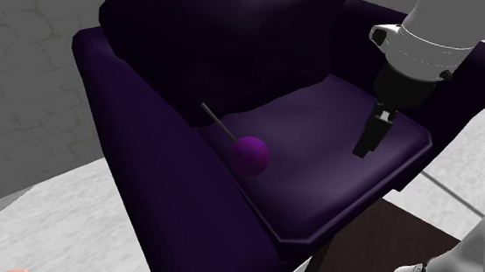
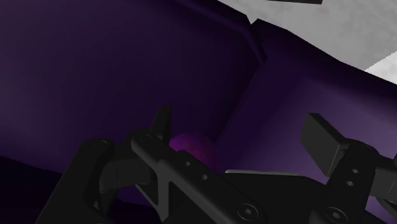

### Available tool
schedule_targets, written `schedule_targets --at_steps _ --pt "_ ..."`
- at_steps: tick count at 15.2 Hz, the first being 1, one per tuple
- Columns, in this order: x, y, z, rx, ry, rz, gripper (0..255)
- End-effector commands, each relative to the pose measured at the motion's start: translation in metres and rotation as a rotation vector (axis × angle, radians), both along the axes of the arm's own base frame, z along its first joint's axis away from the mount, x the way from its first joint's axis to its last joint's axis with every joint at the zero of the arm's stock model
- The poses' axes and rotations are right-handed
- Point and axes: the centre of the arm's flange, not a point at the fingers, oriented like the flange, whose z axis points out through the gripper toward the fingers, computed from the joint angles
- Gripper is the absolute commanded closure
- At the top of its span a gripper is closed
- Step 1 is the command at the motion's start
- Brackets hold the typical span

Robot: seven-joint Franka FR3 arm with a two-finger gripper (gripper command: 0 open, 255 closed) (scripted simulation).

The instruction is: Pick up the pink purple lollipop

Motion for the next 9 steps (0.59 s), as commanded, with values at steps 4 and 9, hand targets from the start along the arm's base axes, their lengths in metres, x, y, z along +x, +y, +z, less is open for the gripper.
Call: schedule_targets --at_steps 4,9 --pt "0.043 0.007 -0.014 -0.026 0.040 -0.013 0" --pt "0.114 0.017 -0.041 -0.070 0.106 -0.034 0"
